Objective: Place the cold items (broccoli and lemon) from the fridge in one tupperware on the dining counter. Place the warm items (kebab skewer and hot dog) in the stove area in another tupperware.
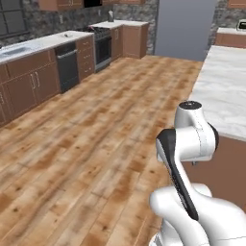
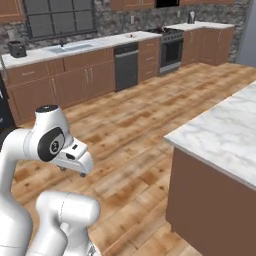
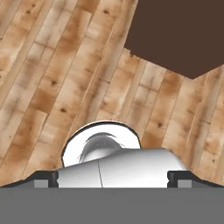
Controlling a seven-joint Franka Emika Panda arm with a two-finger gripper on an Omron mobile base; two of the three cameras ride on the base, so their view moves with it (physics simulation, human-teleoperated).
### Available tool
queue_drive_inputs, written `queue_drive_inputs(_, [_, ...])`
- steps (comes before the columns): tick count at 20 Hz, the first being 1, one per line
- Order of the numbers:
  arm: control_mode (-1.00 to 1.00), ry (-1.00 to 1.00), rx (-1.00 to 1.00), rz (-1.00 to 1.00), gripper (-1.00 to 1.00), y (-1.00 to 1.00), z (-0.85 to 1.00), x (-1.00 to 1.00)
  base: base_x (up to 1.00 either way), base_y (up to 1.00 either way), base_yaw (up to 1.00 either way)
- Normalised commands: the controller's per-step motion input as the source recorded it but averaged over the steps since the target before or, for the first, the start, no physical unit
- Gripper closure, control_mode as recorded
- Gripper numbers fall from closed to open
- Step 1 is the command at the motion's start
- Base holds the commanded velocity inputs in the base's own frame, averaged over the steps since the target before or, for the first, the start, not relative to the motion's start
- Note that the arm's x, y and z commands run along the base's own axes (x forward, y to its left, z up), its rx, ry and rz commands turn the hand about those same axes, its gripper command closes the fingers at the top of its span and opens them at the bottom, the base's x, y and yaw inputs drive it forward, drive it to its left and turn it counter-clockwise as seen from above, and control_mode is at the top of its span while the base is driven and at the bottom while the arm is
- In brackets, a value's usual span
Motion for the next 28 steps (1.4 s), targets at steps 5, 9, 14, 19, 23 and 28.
queue_drive_inputs(5, [1.00,0.00,0.00,0.00,-1.00,0.00,0.00,0.00,0.32,1.00,-0.33])
queue_drive_inputs(9, [1.00,0.00,0.00,0.00,-1.00,0.00,0.00,0.00,0.55,1.00,-0.38])
queue_drive_inputs(14, [1.00,0.00,0.00,0.00,-1.00,0.00,0.00,0.00,0.79,1.00,-0.43])
queue_drive_inputs(19, [1.00,0.00,0.00,0.00,-1.00,0.00,0.00,0.00,0.93,1.00,-0.35])
queue_drive_inputs(23, [1.00,0.00,0.00,0.00,-1.00,0.00,0.00,0.00,1.00,0.87,-0.16])
queue_drive_inputs(28, [1.00,0.00,0.00,0.00,-1.00,0.00,0.00,0.00,1.00,0.00,0.06])
